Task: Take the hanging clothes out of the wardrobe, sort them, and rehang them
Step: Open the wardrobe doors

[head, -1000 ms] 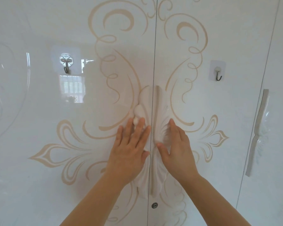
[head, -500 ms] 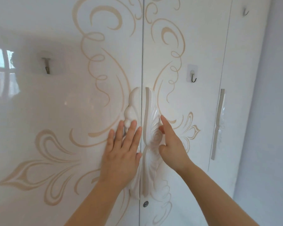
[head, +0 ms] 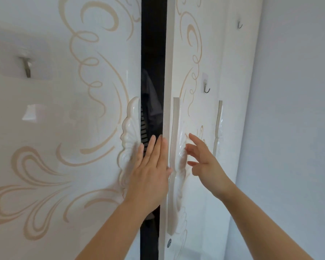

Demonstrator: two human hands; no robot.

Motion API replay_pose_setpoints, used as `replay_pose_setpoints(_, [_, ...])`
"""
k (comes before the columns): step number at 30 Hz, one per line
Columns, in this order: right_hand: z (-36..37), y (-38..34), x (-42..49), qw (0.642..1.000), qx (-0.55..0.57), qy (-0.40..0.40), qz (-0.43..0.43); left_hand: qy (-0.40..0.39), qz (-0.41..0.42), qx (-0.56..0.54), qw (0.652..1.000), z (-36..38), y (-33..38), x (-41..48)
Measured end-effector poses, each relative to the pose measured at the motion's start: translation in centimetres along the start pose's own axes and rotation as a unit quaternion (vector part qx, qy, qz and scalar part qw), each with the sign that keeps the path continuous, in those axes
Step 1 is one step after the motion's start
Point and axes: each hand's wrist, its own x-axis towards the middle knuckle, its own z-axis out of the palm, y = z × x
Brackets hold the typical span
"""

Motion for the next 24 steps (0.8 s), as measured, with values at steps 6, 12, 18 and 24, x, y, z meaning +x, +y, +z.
replay_pose_setpoints(6, [-3.8, -1.5, -2.6, 1.000, 0.014, -0.004, 0.018, 0.015, 0.055, -0.179, 0.982, -0.4, 3.2, 0.1])
replay_pose_setpoints(12, [-6.5, -2.7, -4.9, 0.999, -0.020, 0.042, 0.000, 0.012, 0.105, -0.229, 0.968, -0.7, 7.2, 0.6])
replay_pose_setpoints(18, [-9.4, -4.6, -6.6, 0.989, -0.092, 0.115, -0.028, 0.026, 0.153, -0.243, 0.958, -0.9, 11.8, 2.0])
replay_pose_setpoints(24, [-13.8, -5.1, -7.6, 0.952, -0.212, 0.219, 0.004, -0.002, 0.186, -0.300, 0.936, 0.6, 16.8, 3.5])
